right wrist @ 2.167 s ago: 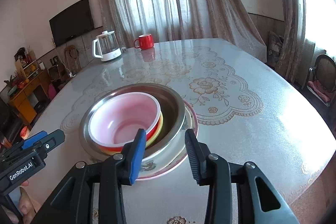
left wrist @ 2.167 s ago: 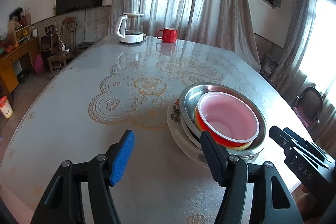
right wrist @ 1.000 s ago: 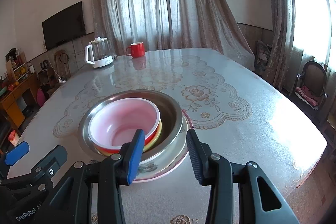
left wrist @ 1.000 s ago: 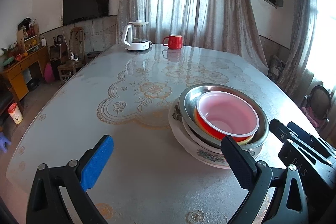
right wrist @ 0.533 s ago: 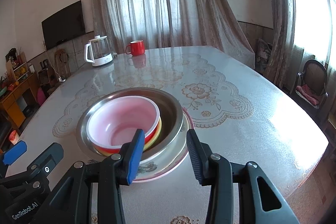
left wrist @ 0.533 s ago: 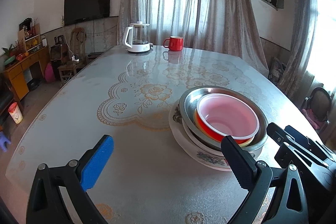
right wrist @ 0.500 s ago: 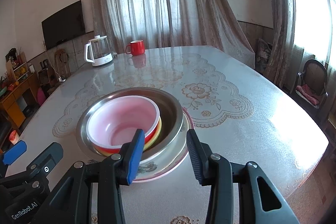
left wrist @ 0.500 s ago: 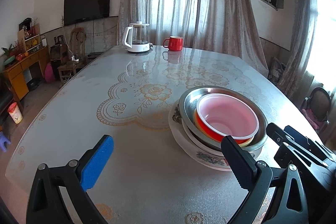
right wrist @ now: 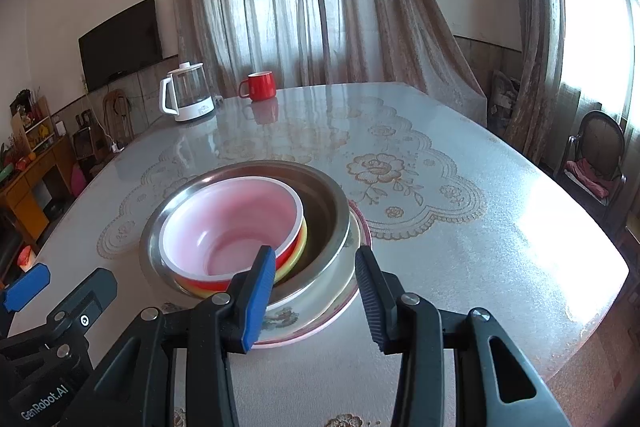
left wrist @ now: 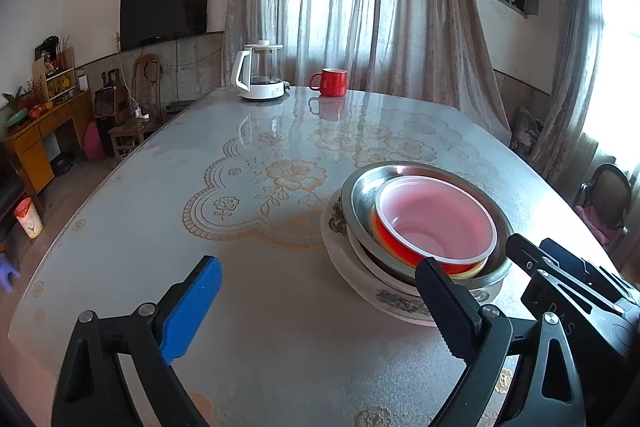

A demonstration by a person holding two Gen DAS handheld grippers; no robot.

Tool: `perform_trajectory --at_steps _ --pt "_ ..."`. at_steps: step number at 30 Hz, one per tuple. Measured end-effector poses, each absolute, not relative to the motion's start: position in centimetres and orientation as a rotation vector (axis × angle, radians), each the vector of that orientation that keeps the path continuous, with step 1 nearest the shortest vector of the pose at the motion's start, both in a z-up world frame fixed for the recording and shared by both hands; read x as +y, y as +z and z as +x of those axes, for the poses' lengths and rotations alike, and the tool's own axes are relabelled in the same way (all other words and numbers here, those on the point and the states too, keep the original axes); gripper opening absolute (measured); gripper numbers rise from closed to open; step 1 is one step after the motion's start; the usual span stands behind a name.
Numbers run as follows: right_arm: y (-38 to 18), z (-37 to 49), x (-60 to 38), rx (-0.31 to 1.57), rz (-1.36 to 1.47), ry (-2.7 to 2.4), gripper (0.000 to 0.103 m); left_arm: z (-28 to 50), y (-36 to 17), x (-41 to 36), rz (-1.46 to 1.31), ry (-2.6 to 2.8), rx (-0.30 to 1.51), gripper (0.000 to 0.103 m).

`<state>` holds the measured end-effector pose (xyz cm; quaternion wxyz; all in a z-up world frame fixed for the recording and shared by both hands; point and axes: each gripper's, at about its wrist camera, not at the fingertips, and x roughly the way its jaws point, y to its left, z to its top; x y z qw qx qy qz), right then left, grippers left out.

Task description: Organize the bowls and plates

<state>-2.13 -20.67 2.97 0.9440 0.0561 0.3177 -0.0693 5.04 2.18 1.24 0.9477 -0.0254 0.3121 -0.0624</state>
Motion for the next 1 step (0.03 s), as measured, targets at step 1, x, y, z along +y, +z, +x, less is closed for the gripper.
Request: perform_trajectory --at_steps 1 --pt "2.98 -2.13 -20.69 0.647 0.116 -0.141 0.041 5.20 1.18 2.25 -0.058 -0.128 0.644 0.098"
